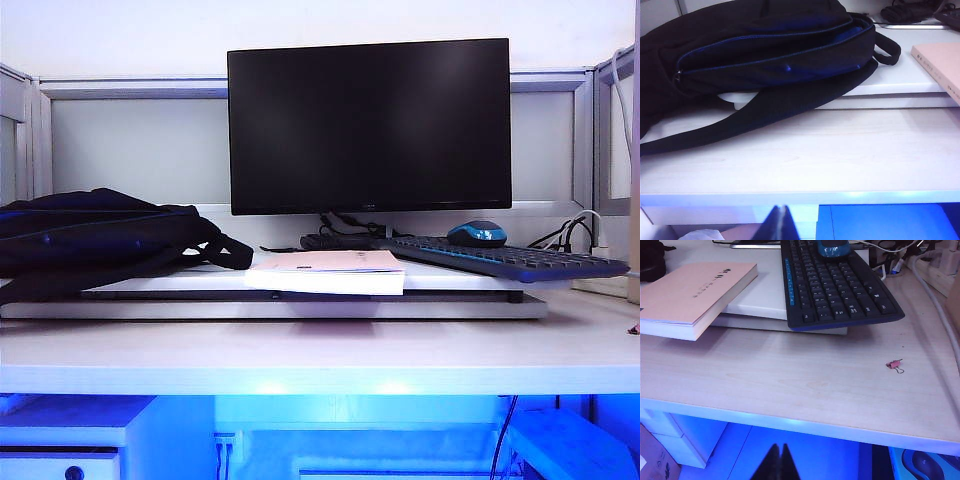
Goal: Pick up the book on the desk and put it into the open backpack.
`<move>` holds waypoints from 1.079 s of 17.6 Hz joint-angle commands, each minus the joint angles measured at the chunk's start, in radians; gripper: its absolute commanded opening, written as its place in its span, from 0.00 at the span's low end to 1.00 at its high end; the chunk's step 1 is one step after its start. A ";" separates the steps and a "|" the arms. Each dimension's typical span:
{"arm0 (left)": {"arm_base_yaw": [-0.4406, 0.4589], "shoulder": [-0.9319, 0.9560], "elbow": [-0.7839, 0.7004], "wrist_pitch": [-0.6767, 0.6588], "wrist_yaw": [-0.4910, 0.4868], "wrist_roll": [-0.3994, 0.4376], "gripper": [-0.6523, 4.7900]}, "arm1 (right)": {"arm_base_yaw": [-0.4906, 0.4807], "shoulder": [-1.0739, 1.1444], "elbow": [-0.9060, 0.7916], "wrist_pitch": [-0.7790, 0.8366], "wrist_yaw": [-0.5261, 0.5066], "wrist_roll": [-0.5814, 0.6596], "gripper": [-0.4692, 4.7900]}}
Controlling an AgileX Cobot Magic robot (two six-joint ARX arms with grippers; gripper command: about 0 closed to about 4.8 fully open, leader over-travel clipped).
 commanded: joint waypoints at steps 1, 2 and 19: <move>0.000 0.000 -0.002 -0.017 -0.003 -0.003 0.11 | 0.001 -0.001 0.002 0.012 -0.001 0.001 0.08; 0.000 0.000 -0.002 -0.017 -0.003 -0.003 0.11 | 0.001 -0.001 0.002 0.012 0.000 0.001 0.08; 0.000 0.000 0.043 0.091 0.307 -0.476 1.00 | 0.001 -0.005 0.058 0.074 -0.093 0.217 0.73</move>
